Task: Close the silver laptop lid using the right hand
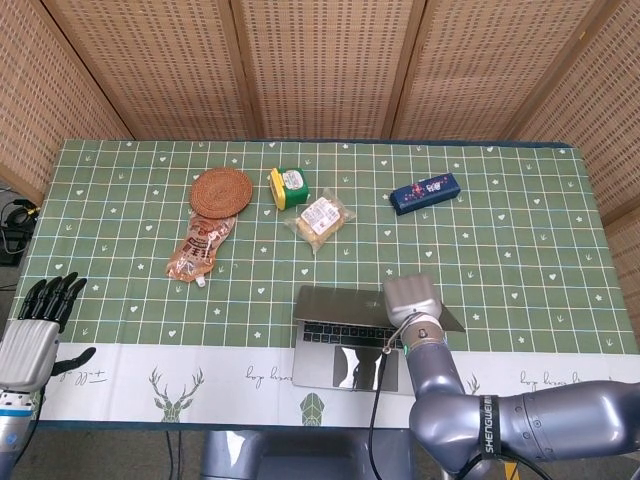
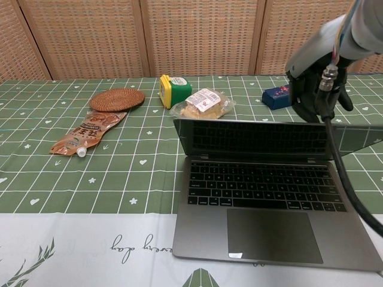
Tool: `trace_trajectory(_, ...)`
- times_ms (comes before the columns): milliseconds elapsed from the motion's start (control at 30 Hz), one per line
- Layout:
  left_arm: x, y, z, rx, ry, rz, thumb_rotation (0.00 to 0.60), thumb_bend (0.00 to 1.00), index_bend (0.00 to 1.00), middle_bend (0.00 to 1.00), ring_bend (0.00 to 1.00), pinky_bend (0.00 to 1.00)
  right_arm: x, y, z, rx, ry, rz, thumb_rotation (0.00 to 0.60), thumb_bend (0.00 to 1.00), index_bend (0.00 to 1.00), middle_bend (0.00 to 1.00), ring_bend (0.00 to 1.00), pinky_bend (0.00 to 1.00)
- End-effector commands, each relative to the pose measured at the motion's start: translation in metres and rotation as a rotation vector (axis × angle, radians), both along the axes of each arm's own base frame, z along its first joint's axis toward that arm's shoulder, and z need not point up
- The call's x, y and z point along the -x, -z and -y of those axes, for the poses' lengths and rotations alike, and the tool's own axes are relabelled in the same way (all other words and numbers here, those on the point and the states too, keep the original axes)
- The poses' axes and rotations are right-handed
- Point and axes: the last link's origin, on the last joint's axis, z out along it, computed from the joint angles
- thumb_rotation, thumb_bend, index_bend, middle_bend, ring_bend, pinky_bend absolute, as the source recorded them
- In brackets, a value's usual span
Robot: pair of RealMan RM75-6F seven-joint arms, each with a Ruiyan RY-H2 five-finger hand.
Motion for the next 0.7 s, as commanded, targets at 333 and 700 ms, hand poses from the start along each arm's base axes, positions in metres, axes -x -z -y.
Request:
trace_trajectory(333, 0.001, 0.0, 0.0, 0.001, -0.003, 0.0, 0.6, 0.14, 0.0, 0.0, 0.0, 0.0, 0.003, 0.01, -0.004, -0.065, 0.048, -0.015, 0.6, 1.0, 0.65, 0.52, 0.44, 0.49)
trace_trajectory(700, 0.001, 0.0, 0.0, 0.002, -0.004, 0.0, 0.6, 0.14, 0.0, 0.0, 0.0, 0.0, 0.005, 0.021, -0.009, -0.119, 0.077, -0.026, 0.6, 1.0, 0.65, 0.51, 0.43, 0.49)
